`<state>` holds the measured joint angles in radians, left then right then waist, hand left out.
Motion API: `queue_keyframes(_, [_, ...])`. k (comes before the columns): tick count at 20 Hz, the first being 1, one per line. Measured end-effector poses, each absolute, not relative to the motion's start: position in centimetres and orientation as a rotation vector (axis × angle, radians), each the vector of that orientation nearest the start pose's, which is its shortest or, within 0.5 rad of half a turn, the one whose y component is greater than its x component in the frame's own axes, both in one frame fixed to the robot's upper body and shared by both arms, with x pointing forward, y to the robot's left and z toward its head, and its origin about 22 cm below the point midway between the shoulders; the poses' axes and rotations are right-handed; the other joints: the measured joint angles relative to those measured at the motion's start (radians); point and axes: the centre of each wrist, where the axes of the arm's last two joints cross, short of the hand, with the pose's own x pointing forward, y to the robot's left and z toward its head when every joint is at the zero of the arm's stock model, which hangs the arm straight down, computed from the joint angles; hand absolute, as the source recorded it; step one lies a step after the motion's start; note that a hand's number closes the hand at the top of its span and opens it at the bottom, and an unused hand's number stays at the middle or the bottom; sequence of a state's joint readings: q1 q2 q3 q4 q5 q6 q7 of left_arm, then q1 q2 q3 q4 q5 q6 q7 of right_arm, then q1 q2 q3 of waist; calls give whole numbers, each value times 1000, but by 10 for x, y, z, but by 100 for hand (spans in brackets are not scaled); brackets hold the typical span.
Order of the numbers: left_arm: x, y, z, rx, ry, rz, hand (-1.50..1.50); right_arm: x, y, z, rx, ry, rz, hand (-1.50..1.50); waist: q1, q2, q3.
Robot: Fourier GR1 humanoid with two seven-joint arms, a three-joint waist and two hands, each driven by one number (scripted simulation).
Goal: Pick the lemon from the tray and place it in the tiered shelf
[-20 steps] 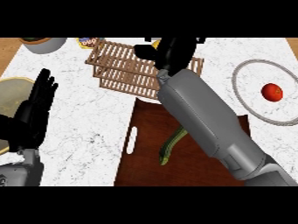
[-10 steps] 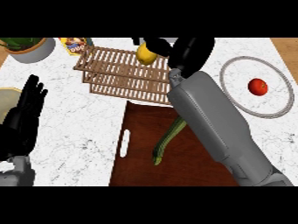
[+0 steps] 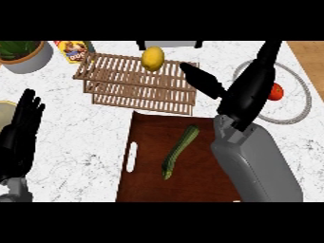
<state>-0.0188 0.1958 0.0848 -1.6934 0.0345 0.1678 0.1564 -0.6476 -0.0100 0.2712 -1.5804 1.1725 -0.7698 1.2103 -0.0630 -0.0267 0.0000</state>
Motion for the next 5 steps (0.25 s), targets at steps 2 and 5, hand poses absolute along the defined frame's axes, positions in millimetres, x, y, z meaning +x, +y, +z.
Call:
queue_keyframes(2, [245, 282, 51, 294, -1574, 87, 0, 291, -100, 165, -904, -1583, -386, -150, 3, 3, 0])
queue_keyframes(5, [246, 276, 54, 287, -1582, 79, 0, 255, -111, 165, -889, -1597, -398, -150, 11, 8, 0])
